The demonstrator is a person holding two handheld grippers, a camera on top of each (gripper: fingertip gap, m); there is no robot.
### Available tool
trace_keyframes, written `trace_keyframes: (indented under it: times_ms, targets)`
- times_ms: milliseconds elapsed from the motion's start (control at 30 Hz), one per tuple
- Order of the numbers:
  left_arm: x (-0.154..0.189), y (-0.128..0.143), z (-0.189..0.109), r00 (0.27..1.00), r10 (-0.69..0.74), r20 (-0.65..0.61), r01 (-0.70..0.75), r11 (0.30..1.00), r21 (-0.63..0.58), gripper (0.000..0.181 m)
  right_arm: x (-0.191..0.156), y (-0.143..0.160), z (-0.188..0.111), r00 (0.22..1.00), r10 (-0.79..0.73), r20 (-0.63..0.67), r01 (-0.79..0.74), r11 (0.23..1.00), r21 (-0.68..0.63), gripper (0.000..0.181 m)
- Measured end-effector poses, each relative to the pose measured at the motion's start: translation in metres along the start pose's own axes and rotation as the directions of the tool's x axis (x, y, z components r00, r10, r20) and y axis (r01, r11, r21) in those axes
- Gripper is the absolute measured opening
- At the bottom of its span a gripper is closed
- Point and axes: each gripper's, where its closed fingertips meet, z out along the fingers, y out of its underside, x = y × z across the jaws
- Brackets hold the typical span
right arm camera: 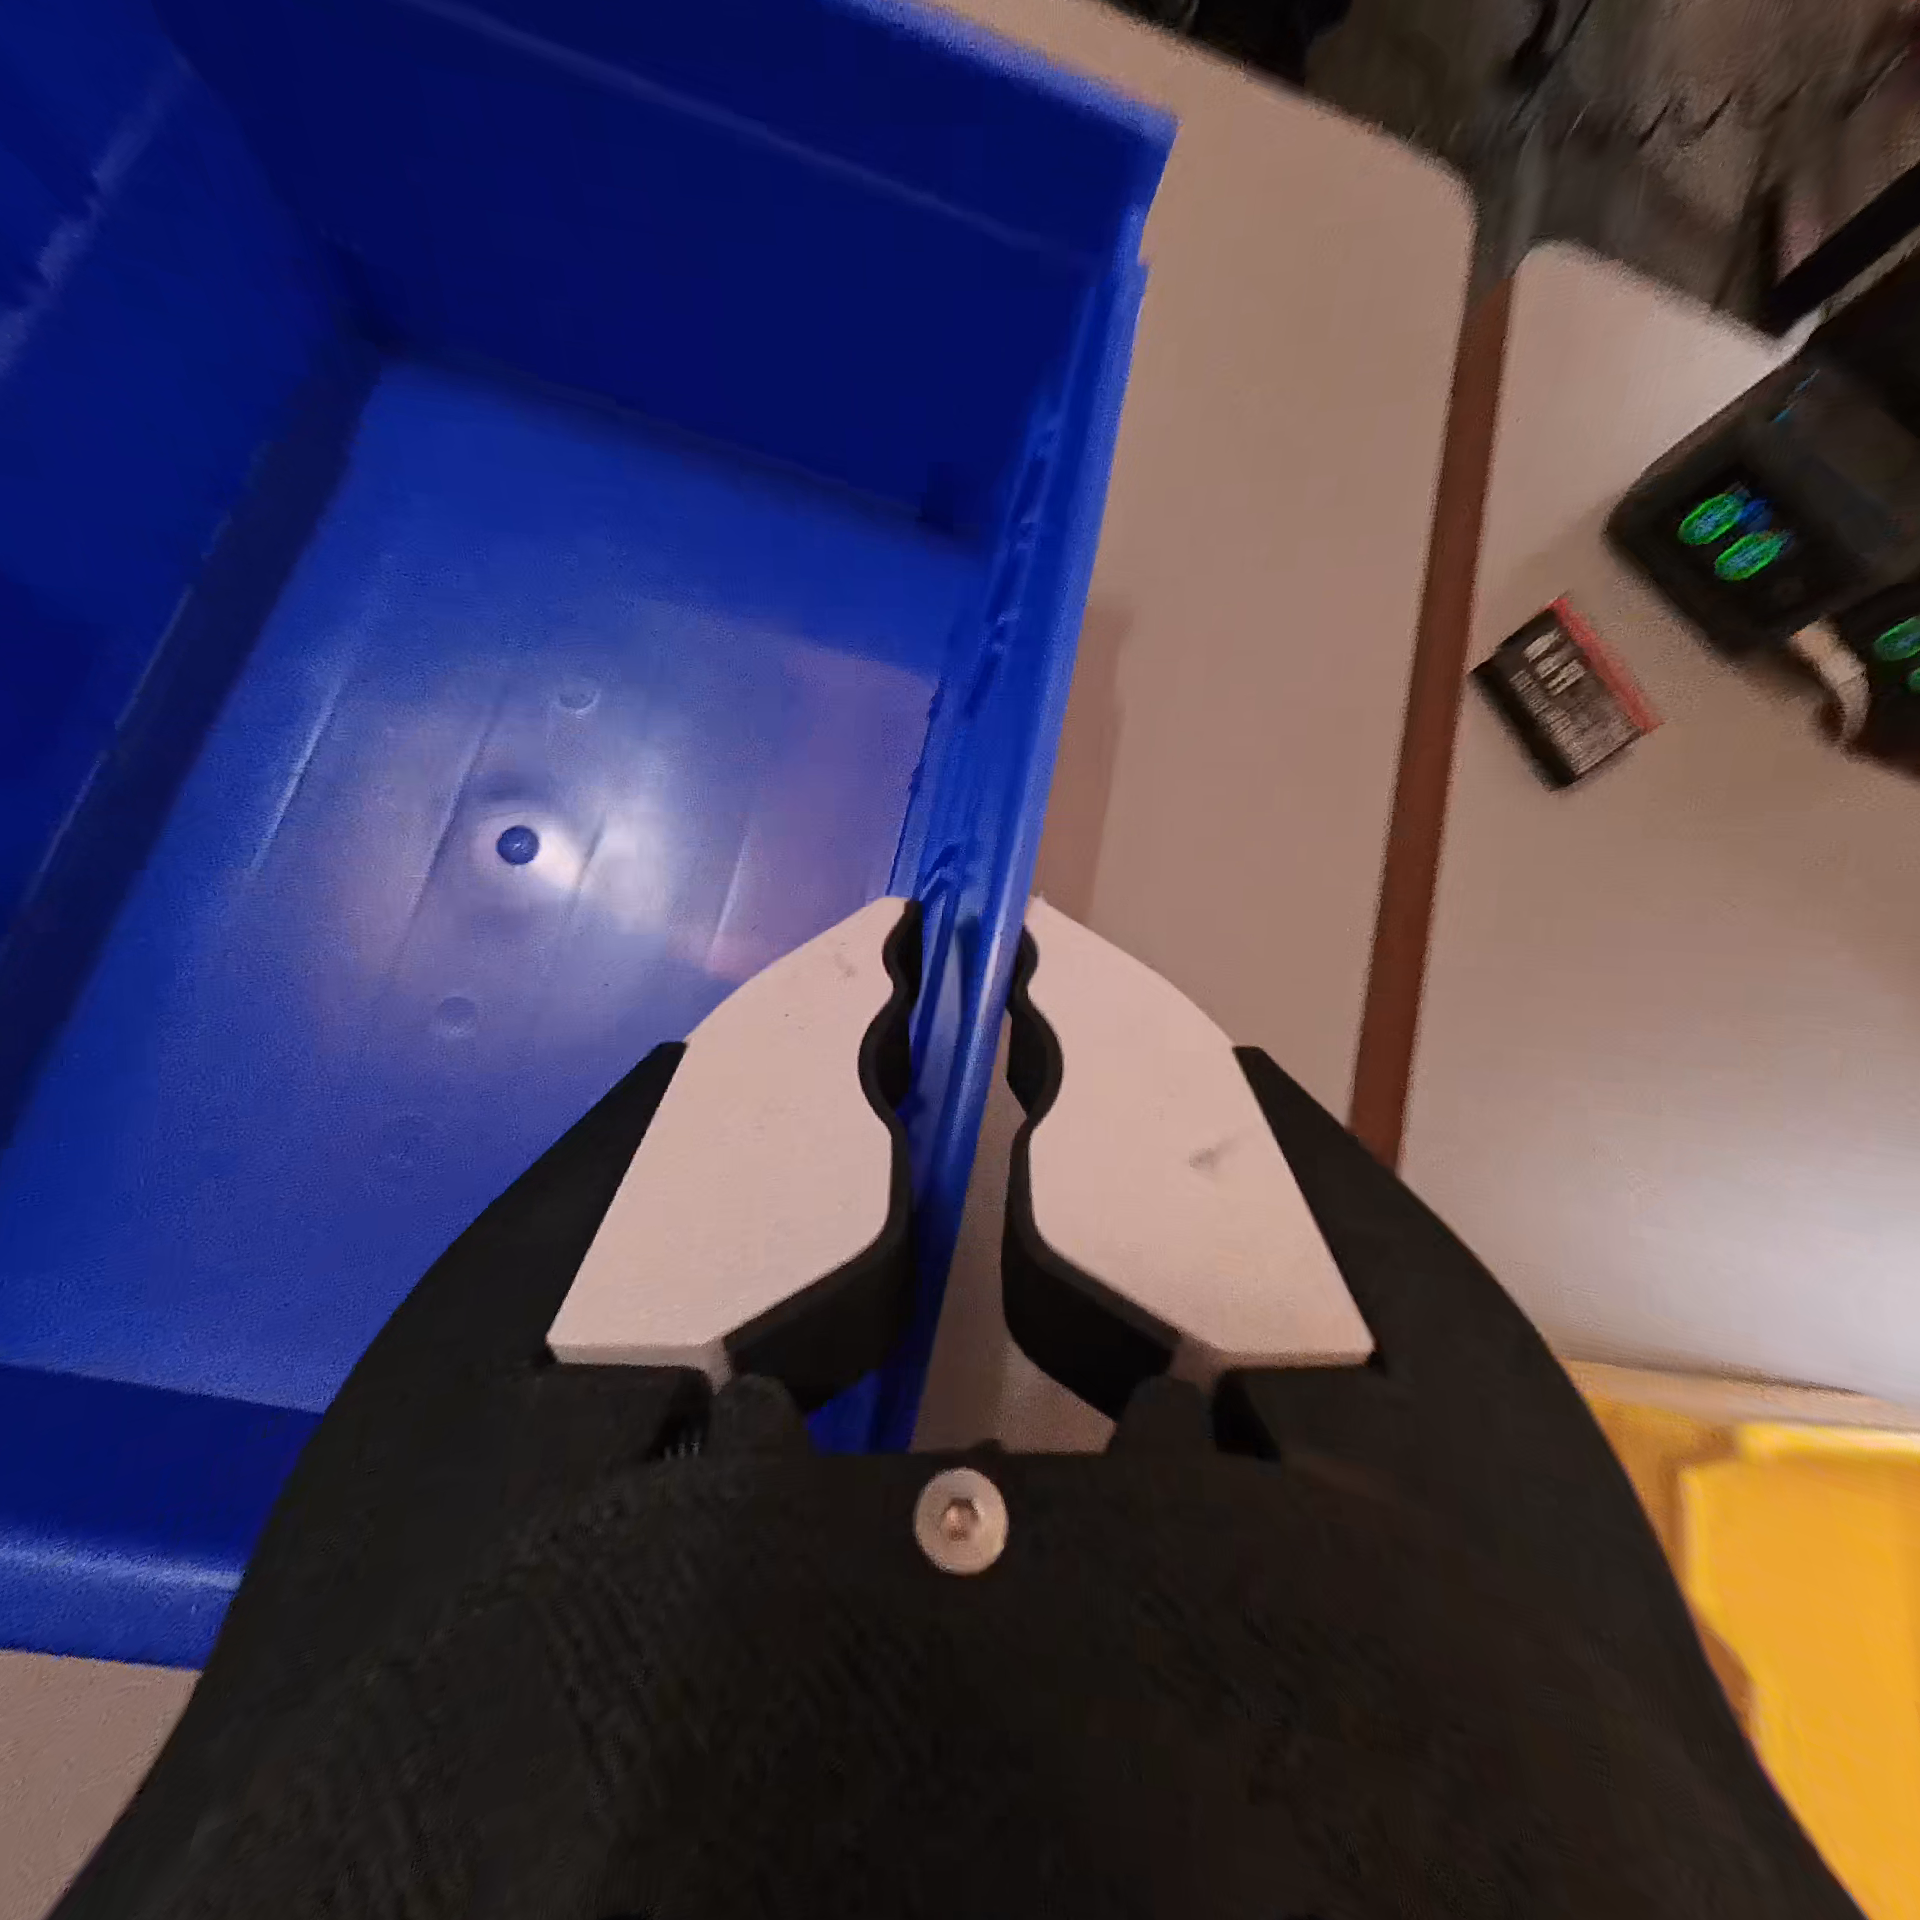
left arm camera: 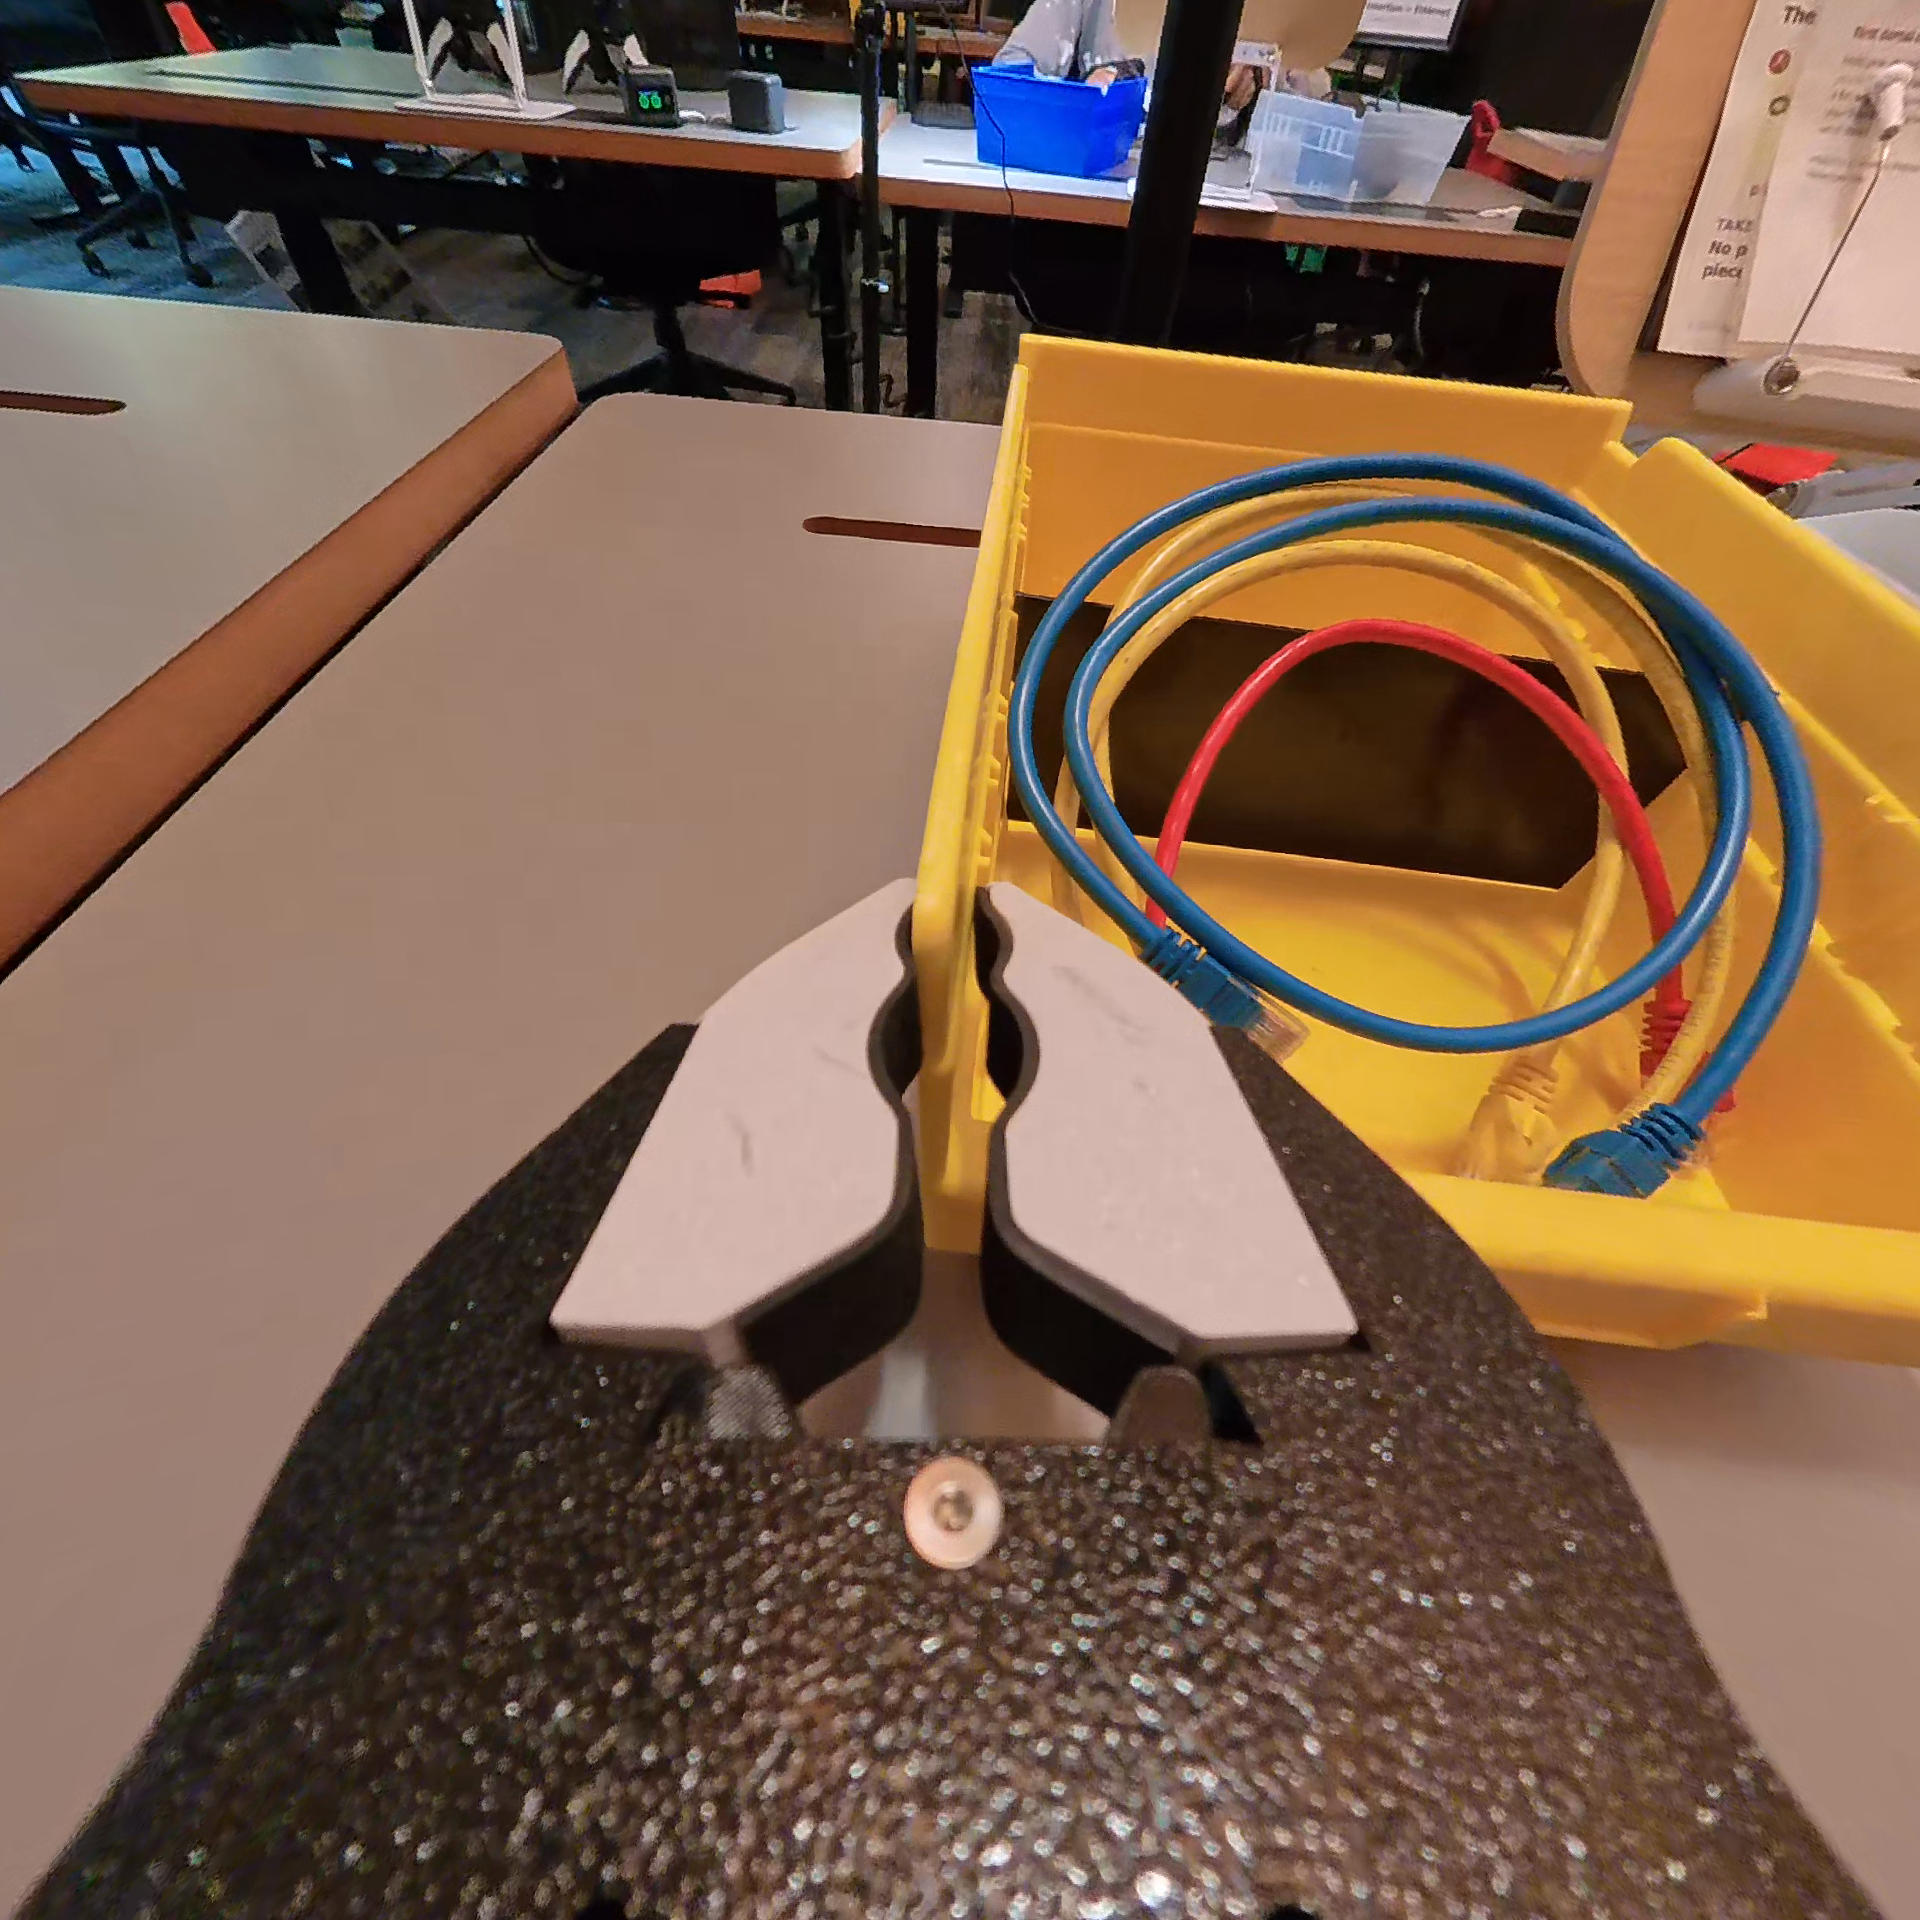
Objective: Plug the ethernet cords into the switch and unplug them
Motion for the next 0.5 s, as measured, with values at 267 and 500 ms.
trace_keyframes:
  times_ms: [267,500]
  targets:
    - [0.012,-0.057,-0.034,0.997,0.079,0.008,-0.080,0.991,0.111,0.043,0.001,-0.054,-0.116,0.954,-0.135,-0.269,0.191,0.963,0.192,0.035]
    - [0.080,-0.126,0.015,0.960,0.165,-0.226,-0.206,0.964,-0.171,0.077,-0.203,-0.051,-0.139,0.948,-0.210,0.240,0.082,0.887,0.454,0.074]
